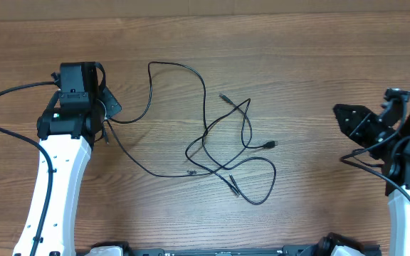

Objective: Untangle cables

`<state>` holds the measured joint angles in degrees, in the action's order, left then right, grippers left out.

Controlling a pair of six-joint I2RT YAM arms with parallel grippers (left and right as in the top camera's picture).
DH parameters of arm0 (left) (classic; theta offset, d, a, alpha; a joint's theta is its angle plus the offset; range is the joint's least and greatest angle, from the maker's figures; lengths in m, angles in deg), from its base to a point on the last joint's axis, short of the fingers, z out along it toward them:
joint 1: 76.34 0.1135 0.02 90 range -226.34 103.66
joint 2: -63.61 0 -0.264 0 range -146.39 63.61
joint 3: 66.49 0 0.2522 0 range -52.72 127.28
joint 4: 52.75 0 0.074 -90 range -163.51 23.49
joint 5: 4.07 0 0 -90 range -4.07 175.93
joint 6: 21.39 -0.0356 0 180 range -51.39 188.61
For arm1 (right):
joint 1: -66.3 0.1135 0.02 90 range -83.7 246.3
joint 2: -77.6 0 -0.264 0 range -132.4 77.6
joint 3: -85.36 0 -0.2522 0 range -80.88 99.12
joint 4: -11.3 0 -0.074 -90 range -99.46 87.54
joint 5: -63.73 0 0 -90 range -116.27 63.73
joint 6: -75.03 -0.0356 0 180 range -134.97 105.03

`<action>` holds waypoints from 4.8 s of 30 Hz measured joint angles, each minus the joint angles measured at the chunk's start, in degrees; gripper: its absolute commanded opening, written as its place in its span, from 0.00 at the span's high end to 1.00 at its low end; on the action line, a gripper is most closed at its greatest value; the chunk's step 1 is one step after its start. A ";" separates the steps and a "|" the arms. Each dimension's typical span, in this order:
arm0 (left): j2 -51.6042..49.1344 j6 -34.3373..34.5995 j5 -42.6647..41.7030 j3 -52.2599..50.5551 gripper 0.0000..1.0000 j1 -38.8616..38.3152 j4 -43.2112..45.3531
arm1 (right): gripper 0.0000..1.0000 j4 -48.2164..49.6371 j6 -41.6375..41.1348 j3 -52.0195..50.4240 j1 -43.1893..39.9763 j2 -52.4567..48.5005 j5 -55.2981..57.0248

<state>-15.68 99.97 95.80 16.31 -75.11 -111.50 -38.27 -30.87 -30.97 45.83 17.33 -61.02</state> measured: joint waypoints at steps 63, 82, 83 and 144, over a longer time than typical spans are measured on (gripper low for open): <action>4.00 -7.61 -14.64 2.16 0.01 -2.75 -0.04 | 0.22 12.20 -6.67 0.00 48.87 -21.44 1.14; 4.00 -7.61 -14.64 2.16 0.01 -2.75 -0.07 | 0.22 13.05 -8.07 0.00 53.57 -26.10 7.82; 4.00 -7.61 -14.64 2.16 0.01 -2.75 -0.04 | 0.22 13.03 -8.09 0.00 53.59 -26.97 8.02; 4.00 -7.61 -14.67 2.16 0.00 -2.75 -0.24 | 0.31 26.45 -2.45 -3.19 58.77 -36.98 21.94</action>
<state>-11.68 92.36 81.14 18.47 -77.86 -111.74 -11.82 -33.32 -34.16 104.61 -19.65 -39.07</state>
